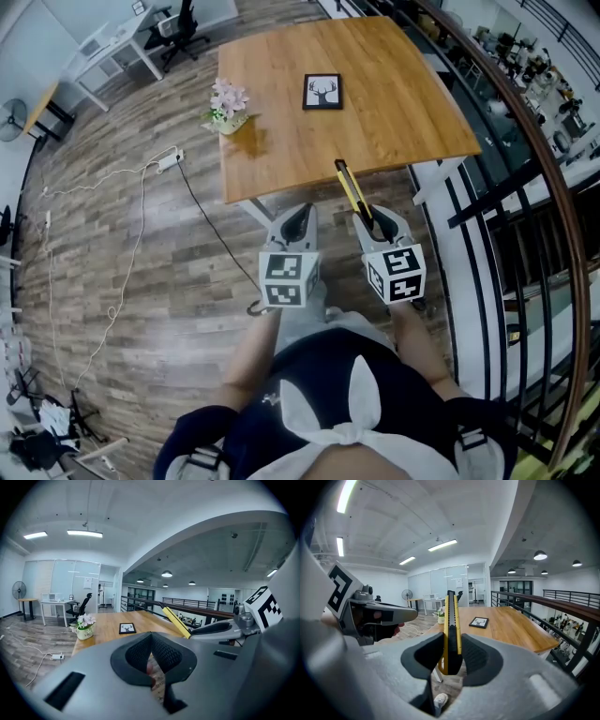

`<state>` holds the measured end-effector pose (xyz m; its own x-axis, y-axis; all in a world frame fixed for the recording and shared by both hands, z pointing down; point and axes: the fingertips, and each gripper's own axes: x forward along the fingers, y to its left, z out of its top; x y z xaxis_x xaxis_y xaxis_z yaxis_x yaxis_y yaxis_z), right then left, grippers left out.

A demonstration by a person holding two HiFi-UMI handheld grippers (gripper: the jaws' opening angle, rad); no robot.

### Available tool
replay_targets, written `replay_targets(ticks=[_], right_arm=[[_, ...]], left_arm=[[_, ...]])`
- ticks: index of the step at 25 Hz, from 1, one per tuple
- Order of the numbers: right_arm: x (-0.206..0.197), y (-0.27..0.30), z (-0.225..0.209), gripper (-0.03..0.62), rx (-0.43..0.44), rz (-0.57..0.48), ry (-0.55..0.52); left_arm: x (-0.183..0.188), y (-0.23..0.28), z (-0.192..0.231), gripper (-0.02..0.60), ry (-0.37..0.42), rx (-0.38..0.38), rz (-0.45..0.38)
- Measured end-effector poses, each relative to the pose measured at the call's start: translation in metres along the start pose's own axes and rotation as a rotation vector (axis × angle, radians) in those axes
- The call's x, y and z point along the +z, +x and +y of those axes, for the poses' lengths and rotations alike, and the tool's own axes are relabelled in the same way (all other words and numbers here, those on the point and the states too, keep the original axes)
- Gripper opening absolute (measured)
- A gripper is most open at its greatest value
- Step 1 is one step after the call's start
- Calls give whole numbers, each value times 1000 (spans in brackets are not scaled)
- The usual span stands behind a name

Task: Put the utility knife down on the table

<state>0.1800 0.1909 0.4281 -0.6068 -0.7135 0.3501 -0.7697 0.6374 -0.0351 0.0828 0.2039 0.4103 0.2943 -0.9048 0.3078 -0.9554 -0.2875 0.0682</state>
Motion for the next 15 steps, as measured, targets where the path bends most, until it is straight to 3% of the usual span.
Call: replay_targets(ticks=[15], right_arm=[[20,96,-39,117,-60,67,16]], left_arm=[[19,94,63,8,-34,-74,17]])
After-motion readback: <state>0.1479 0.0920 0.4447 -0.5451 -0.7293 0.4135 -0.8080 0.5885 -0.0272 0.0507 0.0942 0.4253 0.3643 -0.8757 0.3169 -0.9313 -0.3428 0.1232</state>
